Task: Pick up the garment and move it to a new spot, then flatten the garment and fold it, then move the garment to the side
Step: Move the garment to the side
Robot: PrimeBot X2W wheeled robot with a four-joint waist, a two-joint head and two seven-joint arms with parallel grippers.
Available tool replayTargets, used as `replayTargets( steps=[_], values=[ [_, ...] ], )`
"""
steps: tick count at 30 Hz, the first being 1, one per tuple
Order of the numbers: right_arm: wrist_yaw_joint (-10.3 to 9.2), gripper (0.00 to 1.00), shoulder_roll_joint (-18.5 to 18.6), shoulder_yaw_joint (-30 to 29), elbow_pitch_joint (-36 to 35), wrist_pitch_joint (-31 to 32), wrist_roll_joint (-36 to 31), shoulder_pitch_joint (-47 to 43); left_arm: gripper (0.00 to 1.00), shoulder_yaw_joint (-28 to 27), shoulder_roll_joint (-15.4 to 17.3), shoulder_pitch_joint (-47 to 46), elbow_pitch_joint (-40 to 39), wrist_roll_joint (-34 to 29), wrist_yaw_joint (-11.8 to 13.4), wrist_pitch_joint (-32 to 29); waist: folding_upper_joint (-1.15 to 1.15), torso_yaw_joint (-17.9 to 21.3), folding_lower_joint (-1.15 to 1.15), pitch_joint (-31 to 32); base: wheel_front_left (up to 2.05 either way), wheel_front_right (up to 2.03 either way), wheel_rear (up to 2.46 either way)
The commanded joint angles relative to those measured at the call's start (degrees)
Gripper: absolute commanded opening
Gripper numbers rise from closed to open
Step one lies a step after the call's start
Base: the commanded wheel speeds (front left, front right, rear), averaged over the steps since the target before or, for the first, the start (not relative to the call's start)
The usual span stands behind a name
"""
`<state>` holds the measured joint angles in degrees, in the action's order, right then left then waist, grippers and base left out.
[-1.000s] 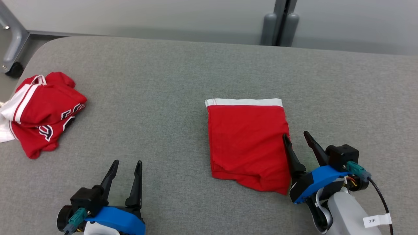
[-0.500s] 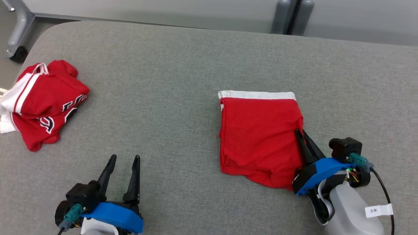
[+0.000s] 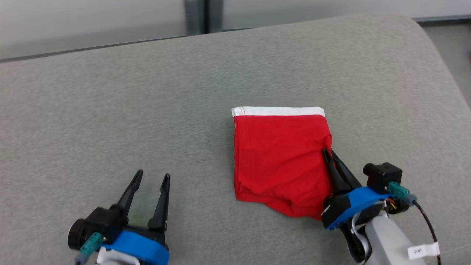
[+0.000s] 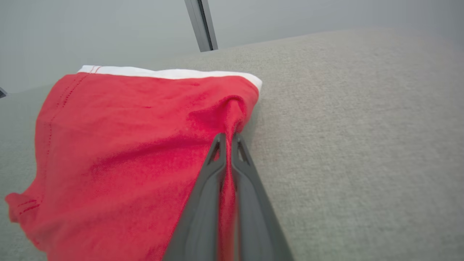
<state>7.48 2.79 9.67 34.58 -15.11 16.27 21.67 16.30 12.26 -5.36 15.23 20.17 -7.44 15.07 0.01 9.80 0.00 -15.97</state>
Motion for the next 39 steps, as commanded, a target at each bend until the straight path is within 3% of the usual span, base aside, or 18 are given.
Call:
replayTargets(
  steps=[1, 8, 13, 16, 21, 26, 30, 35, 36, 37, 39],
  values=[
    [0.03, 0.0, 0.21, 0.63, -0.68, -0.05, -0.57, -1.04, 1.0, 0.53, 0.43, 0.49, -0.98, 0.01, -0.09, 0.14, -0.01, 5.57, 0.0, 2.79, 0.0, 0.0, 0.0],
    [0.03, 0.0, 0.21, -0.37, -2.0, -0.06, -3.03, 0.33, 1.0, 2.35, 2.55, 0.7, -3.48, 0.18, -0.09, 0.14, -0.01, 11.93, 0.0, 0.25, 0.0, 0.0, 0.0],
    [0.03, 0.0, 0.15, -2.72, -1.8, -0.05, -6.86, 1.61, 1.0, 3.44, 4.13, 0.7, -4.1, 0.47, -0.09, 0.14, -0.01, 12.18, 0.0, -1.51, 0.0, 0.0, 0.0],
    [0.03, 0.0, 0.22, -5.88, -1.03, -0.05, -12.81, 3.7, 1.0, 4.69, 5.47, 0.0, -4.5, 0.74, -0.09, 0.15, -0.01, 10.8, 0.0, -3.03, 0.0, 0.0, 0.0],
    [0.02, 0.0, 0.24, -17.96, 1.27, -0.03, -27.23, 9.37, 1.0, 6.89, 8.75, -1.23, -5.19, 1.57, -0.09, 0.15, -0.01, 6.32, 0.0, -6.35, 0.0, 0.0, 0.0],
    [0.02, 0.0, 0.21, -33.67, -2.51, 2.88, -42.38, 13.56, 1.0, 7.01, 10.71, -2.45, -5.47, 3.02, -0.09, 0.14, -0.01, 0.98, 0.0, -9.16, 0.0, 0.0, 0.0],
    [0.01, 0.0, 0.23, -43.73, -7.28, 5.89, -49.04, 14.71, 1.0, 6.37, 11.5, -2.87, -5.26, 4.04, -0.09, 0.12, -0.01, -2.25, 0.0, -10.69, 0.0, 0.0, 0.0],
    [0.01, 0.0, 0.24, -52.51, -10.74, 7.23, -52.32, 15.27, 1.0, 5.79, 11.63, -3.48, -5.08, 4.64, -0.08, -0.01, -0.01, -4.66, 0.0, -11.86, 0.0, 0.0, 0.0],
    [0.01, 0.31, 0.24, -54.09, -11.4, 6.73, -52.71, 15.42, 1.0, 5.94, 11.71, -3.74, -5.14, 4.71, -0.07, -0.01, -0.01, -4.93, 0.0, -12.04, 0.0, 0.0, 0.0],
    [0.01, 1.0, 0.26, -55.4, -11.7, 6.45, -53.07, 15.6, 1.0, 5.97, 11.75, -3.78, -5.18, 4.74, -0.02, -0.01, -0.01, -5.11, 0.0, -12.13, 0.0, 0.0, 0.0],
    [0.01, 1.0, 0.26, -57.44, -12.39, 5.36, -53.64, 15.86, 1.0, 5.92, 11.64, -3.71, -5.36, 4.74, 0.0, -0.02, -0.01, -5.28, 0.0, -12.21, 0.0, 0.0, 0.0]
  ],
)
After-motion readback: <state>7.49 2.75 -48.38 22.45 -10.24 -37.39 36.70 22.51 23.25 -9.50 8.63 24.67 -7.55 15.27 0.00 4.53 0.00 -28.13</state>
